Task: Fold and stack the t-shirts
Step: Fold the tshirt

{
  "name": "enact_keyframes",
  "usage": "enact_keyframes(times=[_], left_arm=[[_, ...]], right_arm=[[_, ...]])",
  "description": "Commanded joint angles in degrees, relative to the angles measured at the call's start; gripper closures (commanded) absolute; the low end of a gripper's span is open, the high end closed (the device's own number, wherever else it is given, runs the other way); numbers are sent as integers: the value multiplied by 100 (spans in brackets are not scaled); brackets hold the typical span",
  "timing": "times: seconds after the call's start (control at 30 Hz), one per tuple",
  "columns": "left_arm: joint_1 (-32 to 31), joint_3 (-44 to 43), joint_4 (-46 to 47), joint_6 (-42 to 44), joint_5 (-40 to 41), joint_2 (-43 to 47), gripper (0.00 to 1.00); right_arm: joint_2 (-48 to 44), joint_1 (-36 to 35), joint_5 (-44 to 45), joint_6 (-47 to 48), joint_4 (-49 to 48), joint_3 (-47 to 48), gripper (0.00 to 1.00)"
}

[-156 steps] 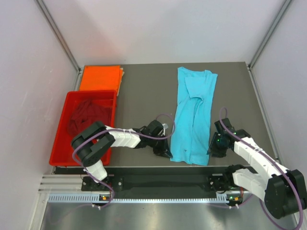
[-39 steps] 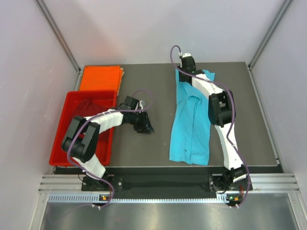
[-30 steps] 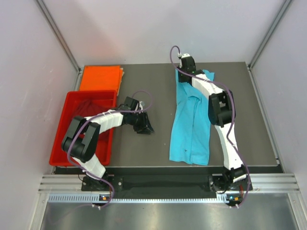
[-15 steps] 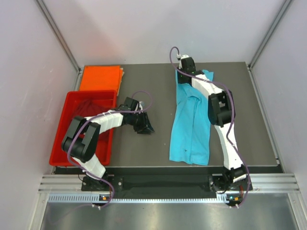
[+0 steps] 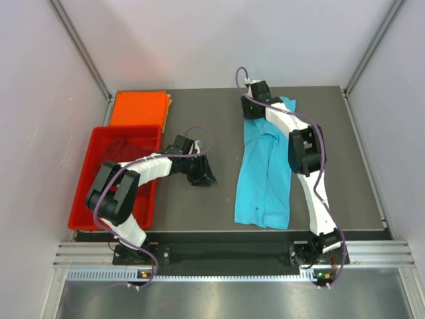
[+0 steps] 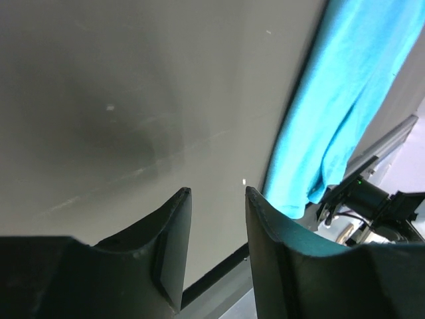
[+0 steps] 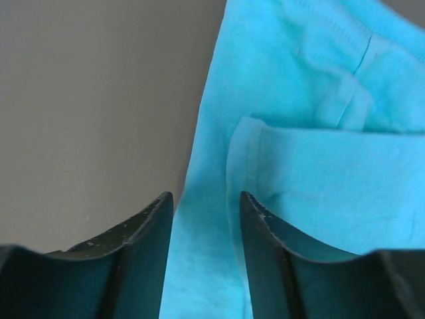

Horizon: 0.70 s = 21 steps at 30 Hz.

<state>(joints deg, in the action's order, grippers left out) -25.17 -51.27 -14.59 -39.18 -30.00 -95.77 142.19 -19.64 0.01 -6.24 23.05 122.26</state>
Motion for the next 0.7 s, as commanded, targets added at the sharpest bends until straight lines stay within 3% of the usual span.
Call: enact_keyframes(times=[0.0,0.2,0.5,0.67], left_arm=[[-198,-41,431,-63,-226,172,56],[-699,108,659,-326,-15,234,55],[-1394,398,835,-766,547,94,56],[-1754,521,1081,-960,635,-12,56]], right_arm=[[-858,-31,-203,-192,463,229,53],[-1369,-22,-89,-718,421,-324,55],[-632,-110,342,-1327,323,-115,65],[-210,-128,447,-1336,315,220,66]])
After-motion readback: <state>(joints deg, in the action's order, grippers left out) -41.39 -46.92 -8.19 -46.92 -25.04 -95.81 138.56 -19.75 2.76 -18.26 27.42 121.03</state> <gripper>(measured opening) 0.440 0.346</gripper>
